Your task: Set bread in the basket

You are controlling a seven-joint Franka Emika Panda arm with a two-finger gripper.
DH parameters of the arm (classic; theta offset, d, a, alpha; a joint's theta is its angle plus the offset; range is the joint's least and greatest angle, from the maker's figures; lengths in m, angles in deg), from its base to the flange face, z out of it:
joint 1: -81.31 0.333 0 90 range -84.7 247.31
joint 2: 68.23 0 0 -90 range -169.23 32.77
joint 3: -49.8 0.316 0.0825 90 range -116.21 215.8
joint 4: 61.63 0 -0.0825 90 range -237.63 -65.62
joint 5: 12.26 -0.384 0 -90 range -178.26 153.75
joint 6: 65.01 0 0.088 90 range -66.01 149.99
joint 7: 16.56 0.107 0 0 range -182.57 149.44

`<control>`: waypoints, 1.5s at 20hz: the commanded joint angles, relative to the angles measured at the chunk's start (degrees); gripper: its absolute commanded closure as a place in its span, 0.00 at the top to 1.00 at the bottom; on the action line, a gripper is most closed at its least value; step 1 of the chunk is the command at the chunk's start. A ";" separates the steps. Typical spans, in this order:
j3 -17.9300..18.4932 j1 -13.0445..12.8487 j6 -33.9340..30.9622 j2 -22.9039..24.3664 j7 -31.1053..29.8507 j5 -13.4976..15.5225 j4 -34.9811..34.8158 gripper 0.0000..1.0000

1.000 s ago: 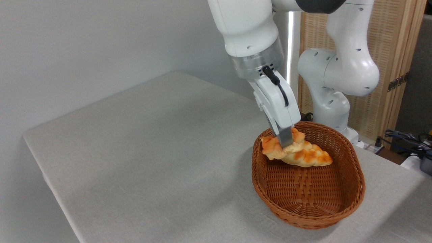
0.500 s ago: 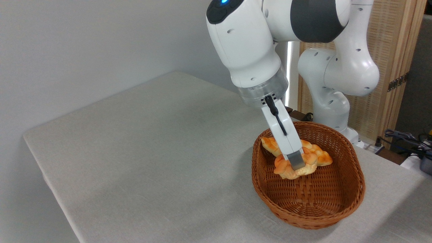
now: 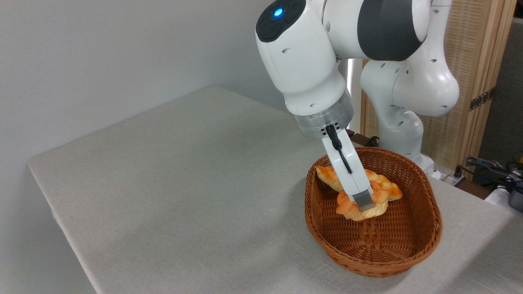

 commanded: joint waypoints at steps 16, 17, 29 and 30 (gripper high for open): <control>-13.74 -0.66 1.23 -5.71 -40.34 16.97 24.99 1.00; -13.91 -0.66 1.23 -6.59 -42.10 16.97 26.23 1.00; -15.67 -1.01 0.79 -9.33 -47.83 16.62 28.26 1.00; -16.02 -1.01 0.79 -9.41 -47.83 16.53 28.26 1.00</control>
